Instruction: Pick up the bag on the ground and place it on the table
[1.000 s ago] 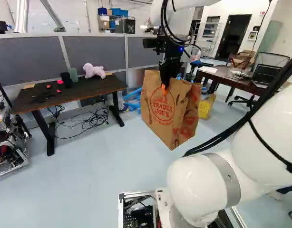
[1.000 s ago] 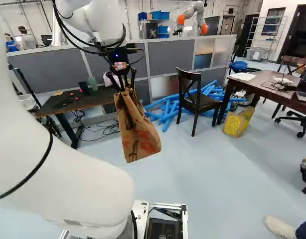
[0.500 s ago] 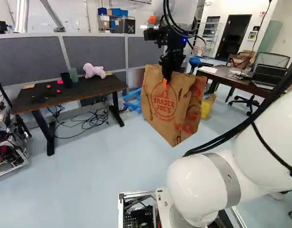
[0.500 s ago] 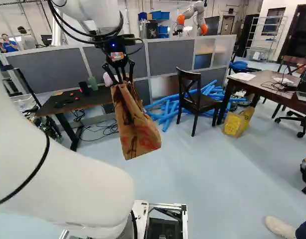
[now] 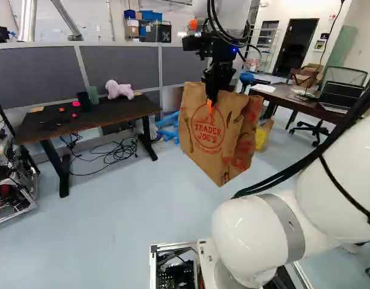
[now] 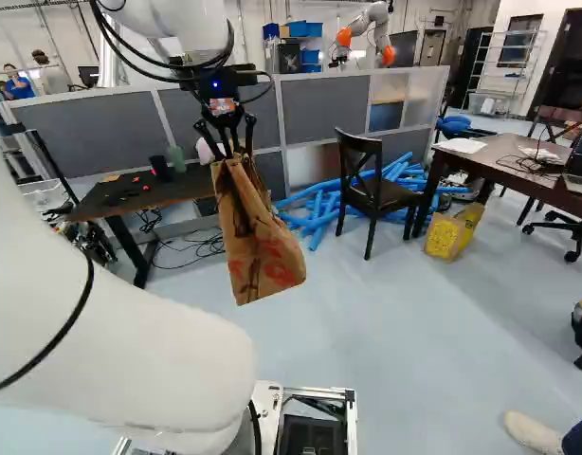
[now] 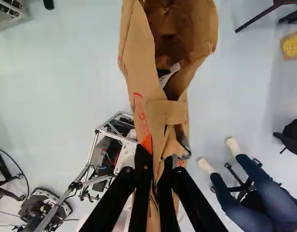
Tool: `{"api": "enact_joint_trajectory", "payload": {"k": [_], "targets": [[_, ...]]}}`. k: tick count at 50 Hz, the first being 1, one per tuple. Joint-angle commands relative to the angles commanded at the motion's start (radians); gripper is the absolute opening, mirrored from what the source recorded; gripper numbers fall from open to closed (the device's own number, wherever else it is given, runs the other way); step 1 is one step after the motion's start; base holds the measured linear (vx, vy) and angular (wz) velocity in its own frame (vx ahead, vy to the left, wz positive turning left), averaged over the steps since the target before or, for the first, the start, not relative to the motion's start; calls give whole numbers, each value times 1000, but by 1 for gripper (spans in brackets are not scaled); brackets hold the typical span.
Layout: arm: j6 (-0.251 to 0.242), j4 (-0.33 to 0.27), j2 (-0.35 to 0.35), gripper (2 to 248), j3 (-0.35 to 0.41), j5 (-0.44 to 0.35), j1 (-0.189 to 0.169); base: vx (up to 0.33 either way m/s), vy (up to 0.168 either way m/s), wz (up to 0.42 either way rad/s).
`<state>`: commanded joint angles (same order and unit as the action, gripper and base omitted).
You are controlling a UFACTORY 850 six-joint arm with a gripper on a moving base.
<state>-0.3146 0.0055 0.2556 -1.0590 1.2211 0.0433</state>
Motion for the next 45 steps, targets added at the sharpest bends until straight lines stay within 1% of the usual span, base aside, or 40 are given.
{"api": "enact_joint_trajectory", "payload": {"k": [9,22,32,45], "targets": [[0,0,0,21,0,0,0,16,0,-1],[0,0,0,21,0,0,0,91,0,-10],[0,0,0,21,0,0,0,150,0,-13],[0,0,0,21,0,0,0,204,0,-24]]}}
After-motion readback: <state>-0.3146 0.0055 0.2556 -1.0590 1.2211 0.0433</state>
